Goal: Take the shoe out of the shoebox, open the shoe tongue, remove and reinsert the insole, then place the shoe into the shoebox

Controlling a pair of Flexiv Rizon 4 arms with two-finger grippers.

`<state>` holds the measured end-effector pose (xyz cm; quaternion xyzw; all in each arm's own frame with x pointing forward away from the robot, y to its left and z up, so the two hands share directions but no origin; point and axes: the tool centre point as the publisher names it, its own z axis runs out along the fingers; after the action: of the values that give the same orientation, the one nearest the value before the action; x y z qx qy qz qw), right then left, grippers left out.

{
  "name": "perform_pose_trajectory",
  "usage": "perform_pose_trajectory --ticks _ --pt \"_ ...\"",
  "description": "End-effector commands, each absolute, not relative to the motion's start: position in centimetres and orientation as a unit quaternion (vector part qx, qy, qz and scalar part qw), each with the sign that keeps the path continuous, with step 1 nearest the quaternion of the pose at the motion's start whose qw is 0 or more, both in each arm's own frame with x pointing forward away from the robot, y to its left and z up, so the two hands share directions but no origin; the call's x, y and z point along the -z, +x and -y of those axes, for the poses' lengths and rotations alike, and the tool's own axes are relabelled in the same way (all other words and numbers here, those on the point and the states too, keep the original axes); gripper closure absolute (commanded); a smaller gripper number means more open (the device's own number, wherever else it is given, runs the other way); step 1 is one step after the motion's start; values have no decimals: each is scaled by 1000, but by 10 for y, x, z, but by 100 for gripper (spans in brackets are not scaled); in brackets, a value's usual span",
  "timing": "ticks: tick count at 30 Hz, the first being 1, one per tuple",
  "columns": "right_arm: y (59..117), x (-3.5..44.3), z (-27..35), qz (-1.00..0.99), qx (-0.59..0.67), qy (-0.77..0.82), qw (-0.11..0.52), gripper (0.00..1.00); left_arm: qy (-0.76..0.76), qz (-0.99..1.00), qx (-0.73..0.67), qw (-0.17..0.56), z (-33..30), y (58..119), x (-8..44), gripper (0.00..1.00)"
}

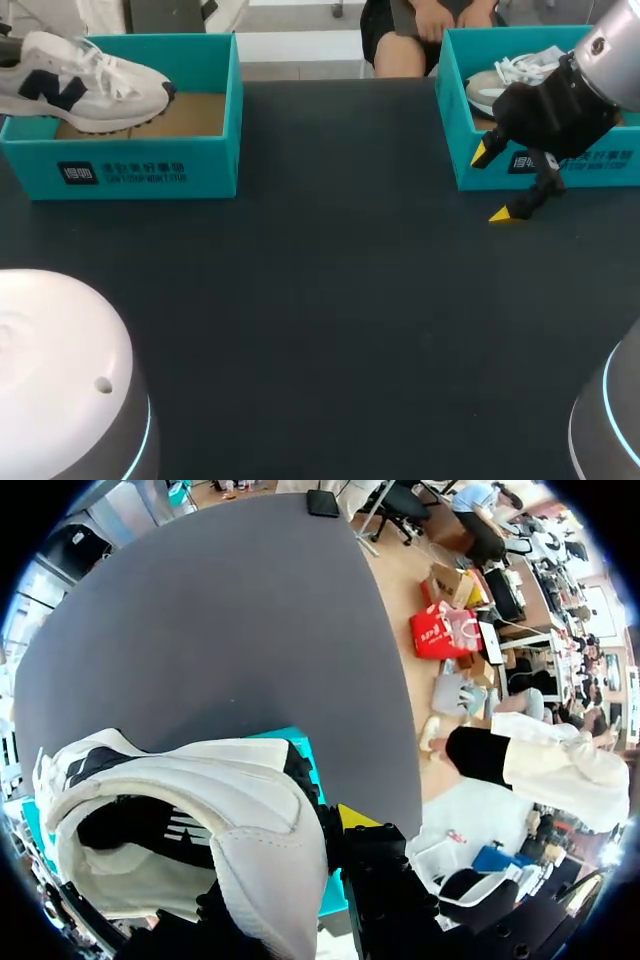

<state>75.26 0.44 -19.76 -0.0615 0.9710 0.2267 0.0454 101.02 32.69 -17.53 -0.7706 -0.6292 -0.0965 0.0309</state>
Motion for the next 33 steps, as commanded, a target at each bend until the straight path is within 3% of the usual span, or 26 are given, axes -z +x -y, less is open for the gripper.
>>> perform_pose_trajectory --ticks 1,15,33 --pt "753 198 -5 -971 -225 -61 45 0 -763 639 95 26 -326 1011 174 100" --pt "753 198 -5 -971 -225 -61 45 0 -722 686 88 5 -318 1035 174 100" --pt "753 198 -5 -971 -225 -61 45 0 -699 711 80 13 -314 1082 225 100"
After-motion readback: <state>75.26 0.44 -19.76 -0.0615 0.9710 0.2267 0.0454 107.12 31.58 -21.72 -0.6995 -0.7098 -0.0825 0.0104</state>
